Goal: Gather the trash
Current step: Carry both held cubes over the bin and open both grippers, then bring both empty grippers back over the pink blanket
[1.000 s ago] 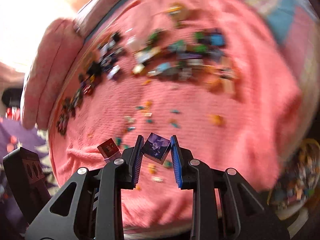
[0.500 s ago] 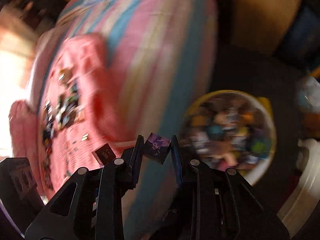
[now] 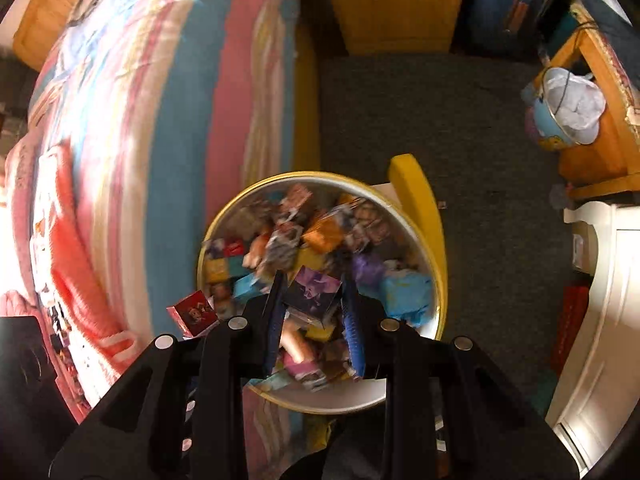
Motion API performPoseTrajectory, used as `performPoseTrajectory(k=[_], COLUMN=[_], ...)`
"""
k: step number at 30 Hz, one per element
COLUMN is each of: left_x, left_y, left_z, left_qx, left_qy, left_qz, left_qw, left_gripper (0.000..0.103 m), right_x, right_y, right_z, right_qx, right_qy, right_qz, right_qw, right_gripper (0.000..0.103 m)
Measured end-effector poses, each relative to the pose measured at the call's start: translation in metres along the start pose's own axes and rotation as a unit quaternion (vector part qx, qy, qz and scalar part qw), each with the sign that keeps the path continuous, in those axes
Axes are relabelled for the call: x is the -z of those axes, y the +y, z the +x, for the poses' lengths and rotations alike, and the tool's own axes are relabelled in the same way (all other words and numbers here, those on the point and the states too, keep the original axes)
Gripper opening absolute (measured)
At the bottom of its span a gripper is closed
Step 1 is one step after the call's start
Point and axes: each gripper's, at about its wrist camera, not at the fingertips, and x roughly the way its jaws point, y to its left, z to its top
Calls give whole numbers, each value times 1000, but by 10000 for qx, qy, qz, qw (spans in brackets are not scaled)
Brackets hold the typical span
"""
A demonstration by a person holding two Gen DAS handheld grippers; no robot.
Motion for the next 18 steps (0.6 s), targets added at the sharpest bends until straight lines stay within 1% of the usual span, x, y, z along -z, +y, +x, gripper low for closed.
performPoseTrajectory(k=[3,7,9,12,14,16,18], left_x=[-6,-9,-10,-6,-5,-3,0], left_y=[0,0,2,8,7,7,11], left_z=[15,30,35,35,36,35,30], left_qx=[-4,-43,-62,-25,-11,-3,26], left_qy=[209,389,476,508,537,539,509], left_qz=[-22,-118,-213,-307,-311,-310,-333], left_qw=[9998,9992,9986,9982,9981,9981,9981], left_gripper=[20,21,28,31,37,40,40], right_x=[-2,-3,-1,2,5,6,7], right_y=[-9,-14,-13,-12,-12,-12,-15], right_z=[8,20,26,34,39,42,43], right_qx=[49,54,107,144,180,255,281], right_qy=[32,136,184,280,351,407,444], right_qz=[84,77,27,68,71,86,208], right_qw=[9999,9999,9998,9995,9992,9988,9984], right_gripper=[26,26,26,27,28,29,30])
